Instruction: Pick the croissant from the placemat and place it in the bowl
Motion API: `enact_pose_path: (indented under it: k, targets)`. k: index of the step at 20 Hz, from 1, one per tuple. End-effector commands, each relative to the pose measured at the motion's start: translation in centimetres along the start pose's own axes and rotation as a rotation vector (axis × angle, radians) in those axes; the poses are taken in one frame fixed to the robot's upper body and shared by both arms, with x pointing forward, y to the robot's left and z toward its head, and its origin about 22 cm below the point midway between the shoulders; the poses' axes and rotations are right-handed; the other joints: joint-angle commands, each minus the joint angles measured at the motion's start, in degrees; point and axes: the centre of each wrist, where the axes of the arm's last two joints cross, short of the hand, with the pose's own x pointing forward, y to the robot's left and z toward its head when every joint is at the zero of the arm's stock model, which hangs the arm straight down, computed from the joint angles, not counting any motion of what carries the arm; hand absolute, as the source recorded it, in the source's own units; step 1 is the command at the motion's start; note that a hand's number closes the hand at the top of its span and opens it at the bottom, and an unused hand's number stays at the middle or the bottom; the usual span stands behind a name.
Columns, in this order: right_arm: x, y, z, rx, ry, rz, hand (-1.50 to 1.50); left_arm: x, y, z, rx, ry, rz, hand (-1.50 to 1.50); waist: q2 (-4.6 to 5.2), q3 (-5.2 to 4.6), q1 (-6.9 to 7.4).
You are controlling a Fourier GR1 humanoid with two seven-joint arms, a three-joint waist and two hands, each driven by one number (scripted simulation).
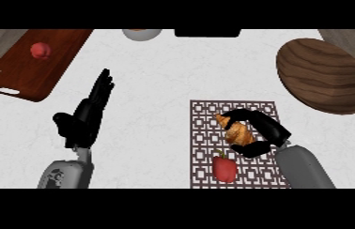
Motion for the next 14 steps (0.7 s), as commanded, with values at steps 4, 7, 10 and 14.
enact_pose_path:
  k: [4,7,10,14]
  targets:
    - [0.8,1.8,-0.4,0.076,-0.060,0.003,1.50,0.7,1.1,0.3,0.009,0.003,-0.001,0.00,0.23,0.27,-0.03]
    - [1.2,3.8,-0.7,0.074,-0.088,-0.026,1.50,0.8,1.9,0.5,0.024,0.004,-0.001,0.00,0.24,0.27,-0.02]
    - [-1.1,0.3,6.9,0.072,-0.079,-0.060,1.50,0.8,0.9,0.0,0.006,-0.007,-0.008,0.00,0.09,0.25,-0.86]
    - [-1.8,-2.3,13.4,0.017,-0.138,-0.100,1.50,0.3,1.0,0.4,0.024,-0.005,-0.009,0.00,0.08,0.24,-1.22]
